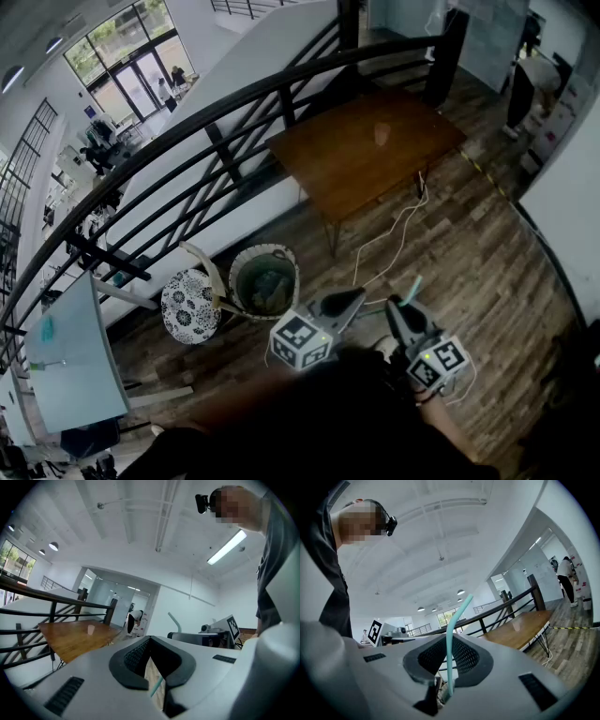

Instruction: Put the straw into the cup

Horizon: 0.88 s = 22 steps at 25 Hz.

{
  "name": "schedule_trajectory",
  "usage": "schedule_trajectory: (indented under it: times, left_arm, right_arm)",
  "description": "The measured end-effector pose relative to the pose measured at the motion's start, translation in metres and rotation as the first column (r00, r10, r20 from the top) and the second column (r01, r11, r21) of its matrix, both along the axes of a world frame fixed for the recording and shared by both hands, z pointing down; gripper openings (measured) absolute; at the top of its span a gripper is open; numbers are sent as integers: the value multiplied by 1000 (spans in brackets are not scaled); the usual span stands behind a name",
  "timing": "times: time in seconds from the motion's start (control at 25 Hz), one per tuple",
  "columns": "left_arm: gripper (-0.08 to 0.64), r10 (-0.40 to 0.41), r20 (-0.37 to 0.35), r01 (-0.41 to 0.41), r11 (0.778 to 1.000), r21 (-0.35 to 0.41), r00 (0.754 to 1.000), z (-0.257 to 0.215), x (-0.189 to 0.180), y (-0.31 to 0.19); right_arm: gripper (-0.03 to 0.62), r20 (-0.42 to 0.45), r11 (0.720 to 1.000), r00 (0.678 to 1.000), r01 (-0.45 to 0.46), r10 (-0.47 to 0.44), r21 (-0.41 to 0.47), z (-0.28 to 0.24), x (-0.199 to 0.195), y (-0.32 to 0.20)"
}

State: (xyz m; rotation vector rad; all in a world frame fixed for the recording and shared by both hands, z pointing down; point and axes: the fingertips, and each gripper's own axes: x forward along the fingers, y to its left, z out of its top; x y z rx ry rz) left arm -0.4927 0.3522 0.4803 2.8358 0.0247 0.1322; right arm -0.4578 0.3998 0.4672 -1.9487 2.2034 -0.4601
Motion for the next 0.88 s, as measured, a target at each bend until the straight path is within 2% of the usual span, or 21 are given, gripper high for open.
schedule_trajectory:
  times: [0.4, 0.88]
  left_arm:
    - [11, -13, -1, 13, 1000, -1, 1000, 2, -5, -4]
    - [11, 10, 18, -10, 1000, -19, 1000, 11, 8, 0]
  right_arm:
    - [38, 10, 1000, 1000, 7, -6, -3, 5, -3, -2]
    - [38, 62, 1000, 998, 3, -4, 15, 10, 10, 1]
